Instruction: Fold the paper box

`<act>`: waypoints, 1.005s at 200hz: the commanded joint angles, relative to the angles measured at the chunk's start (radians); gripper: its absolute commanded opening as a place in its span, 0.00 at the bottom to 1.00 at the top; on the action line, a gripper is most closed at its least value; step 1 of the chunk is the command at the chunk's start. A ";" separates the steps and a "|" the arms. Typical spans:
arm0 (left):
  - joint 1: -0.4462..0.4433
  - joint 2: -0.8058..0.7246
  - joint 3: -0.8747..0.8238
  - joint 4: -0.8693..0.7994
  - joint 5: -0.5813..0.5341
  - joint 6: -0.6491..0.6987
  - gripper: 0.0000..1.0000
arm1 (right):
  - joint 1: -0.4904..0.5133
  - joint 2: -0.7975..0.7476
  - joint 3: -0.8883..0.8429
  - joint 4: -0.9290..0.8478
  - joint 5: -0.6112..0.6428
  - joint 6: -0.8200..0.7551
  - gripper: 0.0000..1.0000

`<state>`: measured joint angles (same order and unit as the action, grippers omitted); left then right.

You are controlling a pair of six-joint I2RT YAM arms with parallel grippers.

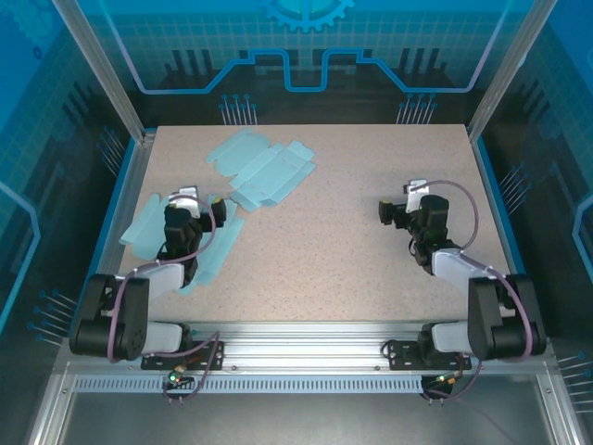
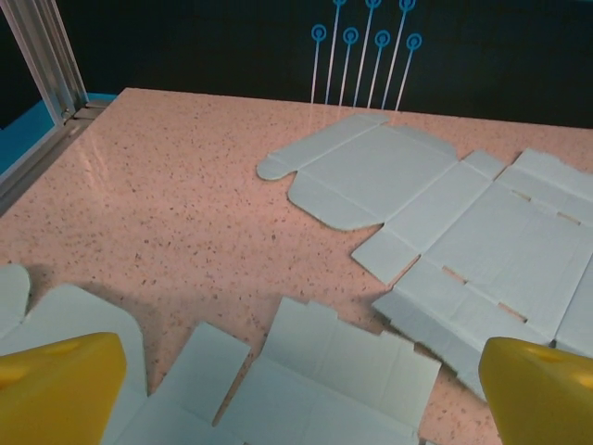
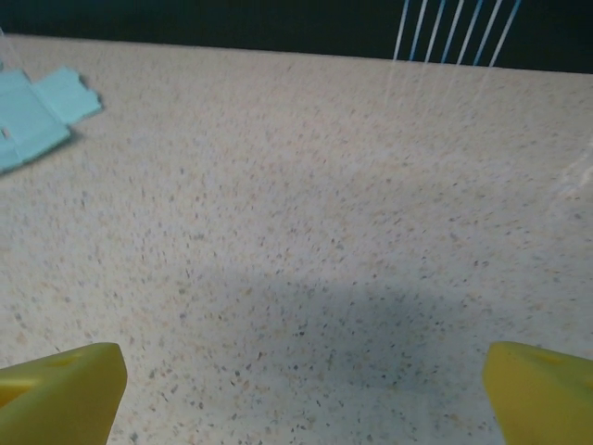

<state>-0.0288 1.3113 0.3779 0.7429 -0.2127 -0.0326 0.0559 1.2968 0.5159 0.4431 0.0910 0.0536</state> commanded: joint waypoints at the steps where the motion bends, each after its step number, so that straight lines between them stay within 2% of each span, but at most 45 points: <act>1: 0.007 -0.079 0.077 -0.168 -0.003 -0.080 0.99 | -0.002 -0.084 0.078 -0.242 0.033 0.102 1.00; 25: 0.008 -0.102 0.162 -0.287 0.058 -0.223 0.99 | 0.001 -0.093 0.179 -0.447 0.035 0.268 1.00; 43: 0.007 -0.087 0.213 -0.323 0.129 -0.309 0.99 | 0.009 -0.049 0.269 -0.580 -0.031 0.381 1.00; 62: 0.005 -0.055 0.247 -0.333 0.172 -0.416 0.99 | 0.053 0.016 0.352 -0.669 -0.060 0.466 1.00; 87: -0.003 0.007 0.329 -0.431 0.205 -0.534 0.99 | 0.126 0.087 0.448 -0.732 -0.058 0.511 1.00; 146: -0.051 0.238 0.613 -0.702 0.185 -0.527 0.99 | 0.218 0.192 0.555 -0.801 -0.057 0.554 1.00; 201: -0.056 0.464 0.810 -0.769 0.194 -0.568 0.99 | 0.234 0.206 0.563 -0.807 -0.062 0.561 1.00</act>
<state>-0.0769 1.7058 1.1107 0.0486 -0.0349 -0.5560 0.2813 1.4948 1.0512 -0.3363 0.0437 0.5919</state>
